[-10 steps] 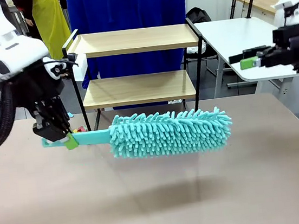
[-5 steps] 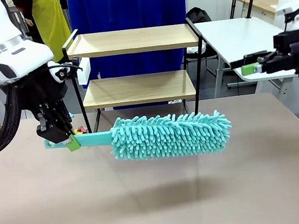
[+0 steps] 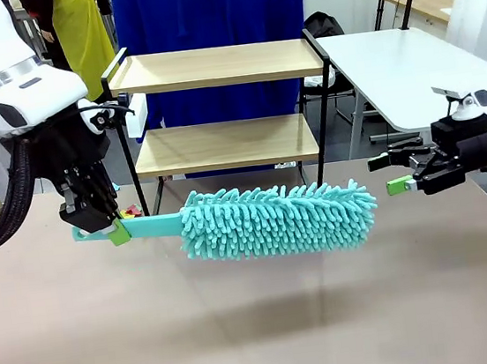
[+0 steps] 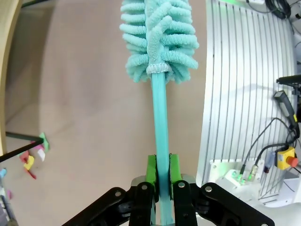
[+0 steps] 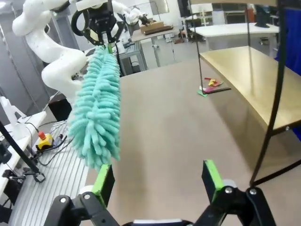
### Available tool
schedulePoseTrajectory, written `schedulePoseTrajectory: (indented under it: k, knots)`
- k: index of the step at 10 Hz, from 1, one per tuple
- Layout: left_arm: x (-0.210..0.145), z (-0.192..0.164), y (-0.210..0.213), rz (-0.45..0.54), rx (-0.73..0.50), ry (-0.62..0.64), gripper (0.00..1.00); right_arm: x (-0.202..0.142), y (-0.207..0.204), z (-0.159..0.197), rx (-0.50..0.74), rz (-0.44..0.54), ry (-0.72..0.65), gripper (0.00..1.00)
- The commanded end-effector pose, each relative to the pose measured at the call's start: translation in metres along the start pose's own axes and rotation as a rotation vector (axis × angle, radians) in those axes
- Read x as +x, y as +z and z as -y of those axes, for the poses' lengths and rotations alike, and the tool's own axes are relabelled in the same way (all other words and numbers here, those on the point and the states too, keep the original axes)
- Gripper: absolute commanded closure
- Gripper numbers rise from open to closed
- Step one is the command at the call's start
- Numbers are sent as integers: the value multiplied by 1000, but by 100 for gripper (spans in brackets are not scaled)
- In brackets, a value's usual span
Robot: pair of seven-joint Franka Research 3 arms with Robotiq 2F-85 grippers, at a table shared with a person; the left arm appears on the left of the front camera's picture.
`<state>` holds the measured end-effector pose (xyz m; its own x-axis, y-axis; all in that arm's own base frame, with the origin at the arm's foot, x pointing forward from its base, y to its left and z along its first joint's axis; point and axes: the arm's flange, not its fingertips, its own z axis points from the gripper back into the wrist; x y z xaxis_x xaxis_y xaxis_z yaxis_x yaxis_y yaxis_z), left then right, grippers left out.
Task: Clean the shelf.
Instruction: Hand the Duster back to the human.
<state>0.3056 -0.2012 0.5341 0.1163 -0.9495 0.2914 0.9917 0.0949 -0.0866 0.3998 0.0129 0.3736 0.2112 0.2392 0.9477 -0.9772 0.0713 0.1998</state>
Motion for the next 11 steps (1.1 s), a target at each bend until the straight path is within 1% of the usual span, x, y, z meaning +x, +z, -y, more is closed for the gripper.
schedulePoseTrajectory:
  k: [1, 3, 5, 7, 11]
  knots:
    - [-1, 2, 3, 13, -7, 1, 87, -25, -15, -31, -20, 80, 44, 0]
    - [-1, 2, 3, 13, -7, 1, 87, -38, -29, -42, -8, 122, 28, 0]
    - [-1, 2, 3, 13, -7, 1, 87, -41, -43, -49, 63, 149, 4, 0]
    - [-1, 2, 3, 13, -7, 1, 87, -41, -57, -56, 104, 144, -13, 0]
    - [-1, 2, 3, 13, -7, 1, 87, -46, -69, -68, 221, 147, -12, 0]
